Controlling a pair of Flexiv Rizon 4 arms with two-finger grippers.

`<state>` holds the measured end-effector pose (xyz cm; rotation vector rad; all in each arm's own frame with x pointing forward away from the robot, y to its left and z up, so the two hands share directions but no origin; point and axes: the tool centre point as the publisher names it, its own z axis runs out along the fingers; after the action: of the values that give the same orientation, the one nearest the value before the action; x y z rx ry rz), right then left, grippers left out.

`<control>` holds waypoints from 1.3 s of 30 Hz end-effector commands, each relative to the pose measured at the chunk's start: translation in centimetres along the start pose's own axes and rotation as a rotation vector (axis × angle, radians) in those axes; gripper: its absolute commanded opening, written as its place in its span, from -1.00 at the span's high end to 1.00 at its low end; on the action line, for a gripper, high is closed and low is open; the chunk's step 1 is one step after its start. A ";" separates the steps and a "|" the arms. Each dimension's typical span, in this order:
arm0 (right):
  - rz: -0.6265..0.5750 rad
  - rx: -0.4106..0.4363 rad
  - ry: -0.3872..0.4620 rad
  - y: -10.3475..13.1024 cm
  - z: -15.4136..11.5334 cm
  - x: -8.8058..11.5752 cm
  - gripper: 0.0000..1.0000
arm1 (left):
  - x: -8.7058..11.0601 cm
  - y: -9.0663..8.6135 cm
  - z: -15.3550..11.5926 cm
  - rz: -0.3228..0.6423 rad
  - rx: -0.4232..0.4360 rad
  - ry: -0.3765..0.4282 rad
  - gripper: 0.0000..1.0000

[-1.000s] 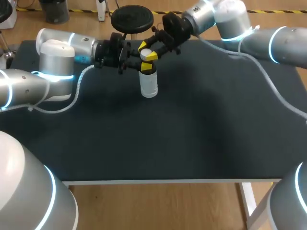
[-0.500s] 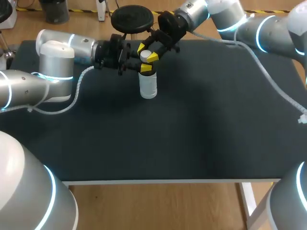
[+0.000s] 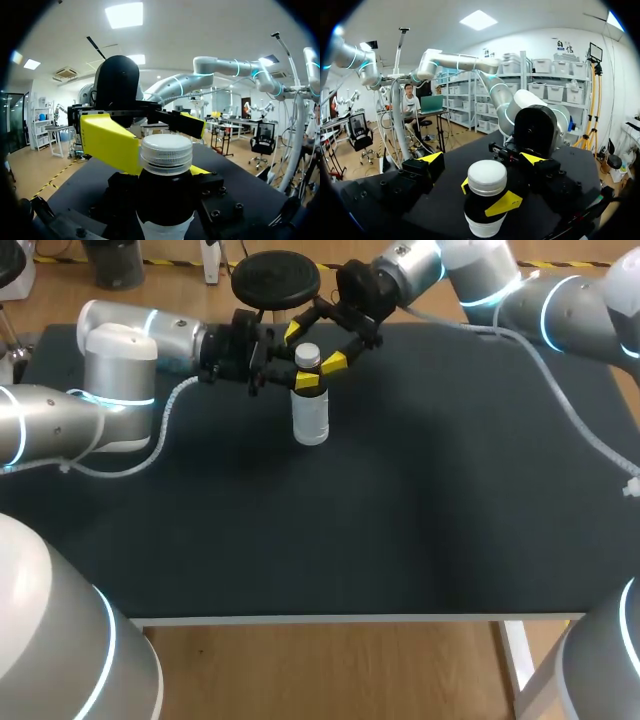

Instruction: Unscrew the bottle cap

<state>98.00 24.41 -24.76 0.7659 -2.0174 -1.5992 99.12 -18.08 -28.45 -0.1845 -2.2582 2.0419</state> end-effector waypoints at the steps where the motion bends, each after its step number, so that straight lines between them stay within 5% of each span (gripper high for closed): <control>1: 0.026 0.027 -0.012 0.1 -0.6 -0.2 -1.00 | 0.0 -0.1 0.0 -0.001 -0.002 0.001 1.00; 11: 0.056 0.073 -0.283 -0.1 0.3 -0.8 -1.00 | 0.0 -0.1 0.0 -0.001 -0.002 0.001 1.00; 39: 0.101 -0.013 -0.698 0.2 0.2 0.0 -1.00 | 0.0 -0.1 0.0 -0.001 -0.002 0.001 1.00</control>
<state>98.59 24.77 -24.69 0.4473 -2.1749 -1.7585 99.12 -18.08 -28.45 -0.1843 -2.2583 2.0419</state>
